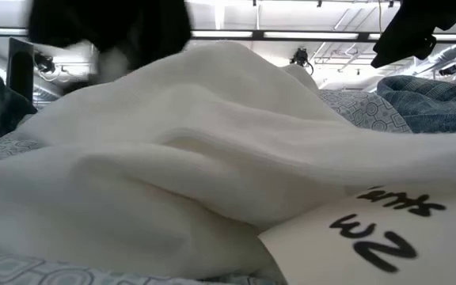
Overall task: Sort clothes
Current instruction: Put the bottom black boxers into the laundry organizer
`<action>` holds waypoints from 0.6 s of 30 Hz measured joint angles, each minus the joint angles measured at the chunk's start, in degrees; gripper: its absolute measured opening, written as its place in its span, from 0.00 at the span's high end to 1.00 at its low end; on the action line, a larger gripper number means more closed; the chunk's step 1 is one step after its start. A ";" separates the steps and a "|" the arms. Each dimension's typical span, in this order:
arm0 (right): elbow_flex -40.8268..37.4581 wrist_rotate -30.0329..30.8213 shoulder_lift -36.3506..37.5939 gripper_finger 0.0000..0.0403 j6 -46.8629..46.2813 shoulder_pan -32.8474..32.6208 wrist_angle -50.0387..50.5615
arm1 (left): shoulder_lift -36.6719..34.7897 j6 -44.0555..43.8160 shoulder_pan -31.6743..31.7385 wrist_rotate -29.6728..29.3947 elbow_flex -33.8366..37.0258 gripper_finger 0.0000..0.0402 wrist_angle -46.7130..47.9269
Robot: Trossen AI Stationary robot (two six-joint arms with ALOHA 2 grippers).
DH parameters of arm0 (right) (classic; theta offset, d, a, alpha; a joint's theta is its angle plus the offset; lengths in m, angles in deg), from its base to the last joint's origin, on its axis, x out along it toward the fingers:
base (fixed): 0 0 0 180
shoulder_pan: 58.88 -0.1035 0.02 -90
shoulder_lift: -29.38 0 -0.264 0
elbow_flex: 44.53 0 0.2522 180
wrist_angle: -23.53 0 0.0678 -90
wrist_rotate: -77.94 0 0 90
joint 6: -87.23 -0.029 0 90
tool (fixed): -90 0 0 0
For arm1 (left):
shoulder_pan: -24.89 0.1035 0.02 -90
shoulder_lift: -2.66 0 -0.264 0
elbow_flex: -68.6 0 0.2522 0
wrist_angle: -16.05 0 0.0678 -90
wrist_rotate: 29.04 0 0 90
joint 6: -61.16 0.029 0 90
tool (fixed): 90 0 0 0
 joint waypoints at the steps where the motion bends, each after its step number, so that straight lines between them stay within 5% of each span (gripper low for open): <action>1: 0.00 0.01 0.00 0.52 0.00 0.00 0.00 | 0.02 2.53 1.46 -0.38 -1.76 1.00 -0.02; 9: -0.85 2.09 0.00 0.52 0.02 0.00 -0.23 | -0.07 27.27 15.23 -7.45 -12.77 1.00 -11.36; 18: -3.17 2.39 -0.02 0.52 0.00 1.62 -0.85 | 0.03 46.23 30.84 -4.63 -14.26 1.00 -32.62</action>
